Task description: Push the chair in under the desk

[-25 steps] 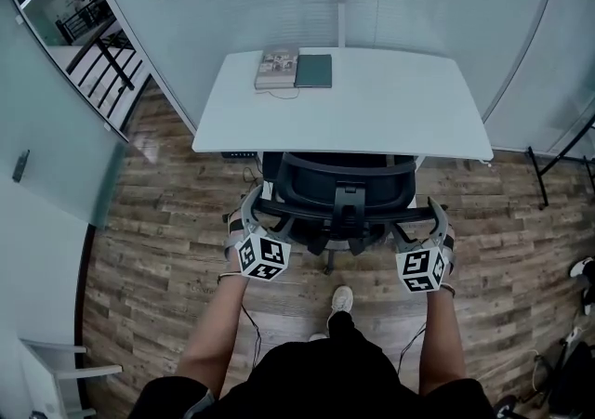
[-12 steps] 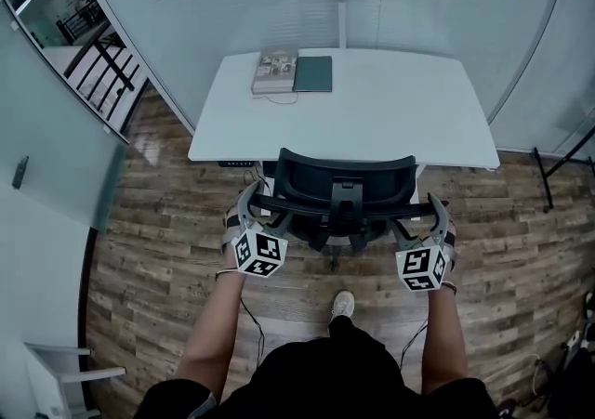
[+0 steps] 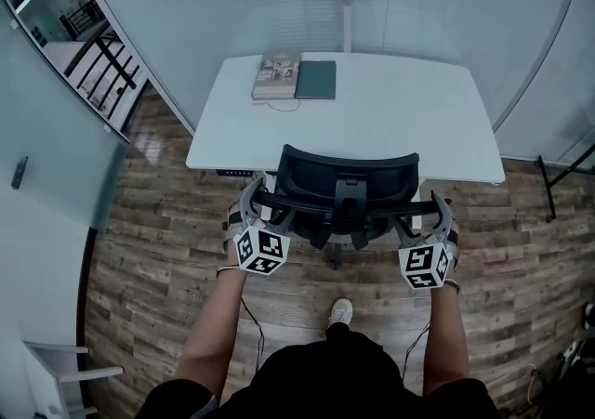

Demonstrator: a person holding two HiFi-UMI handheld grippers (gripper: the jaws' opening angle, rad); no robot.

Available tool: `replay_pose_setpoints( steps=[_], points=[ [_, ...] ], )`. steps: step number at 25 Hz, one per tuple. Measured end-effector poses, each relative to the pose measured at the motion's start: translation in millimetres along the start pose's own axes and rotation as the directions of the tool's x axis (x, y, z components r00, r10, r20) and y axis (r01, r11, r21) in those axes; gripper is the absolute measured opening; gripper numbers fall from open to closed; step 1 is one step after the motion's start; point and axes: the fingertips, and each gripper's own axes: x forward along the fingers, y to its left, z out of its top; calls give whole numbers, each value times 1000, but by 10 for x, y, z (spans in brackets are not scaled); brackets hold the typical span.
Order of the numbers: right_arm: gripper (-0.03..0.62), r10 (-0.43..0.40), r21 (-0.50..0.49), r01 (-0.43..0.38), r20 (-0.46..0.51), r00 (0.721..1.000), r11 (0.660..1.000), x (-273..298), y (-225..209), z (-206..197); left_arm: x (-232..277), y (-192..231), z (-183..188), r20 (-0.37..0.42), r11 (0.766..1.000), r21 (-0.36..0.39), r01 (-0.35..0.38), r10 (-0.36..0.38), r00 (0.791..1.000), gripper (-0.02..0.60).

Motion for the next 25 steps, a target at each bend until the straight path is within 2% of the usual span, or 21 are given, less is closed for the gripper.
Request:
replay_pose_setpoints(
  steps=[4, 8, 21, 25],
  points=[
    [433, 26, 11, -26, -19, 999, 1000, 423, -201, 58, 429, 198, 66, -23, 1000, -4, 29, -29, 999, 430],
    [433, 38, 14, -38, -19, 999, 999, 606, -297, 82, 609, 287, 107, -27, 999, -2, 34, -34, 999, 430],
    [433, 30, -18, -29, 32, 999, 999, 635, -326, 131, 597, 315, 121, -3, 1000, 0, -15, 15, 1000, 428],
    [433, 28, -81, -25, 30, 999, 996, 649, -303, 93, 605, 310, 102, -7, 1000, 2, -30, 30, 1000, 428]
  ],
)
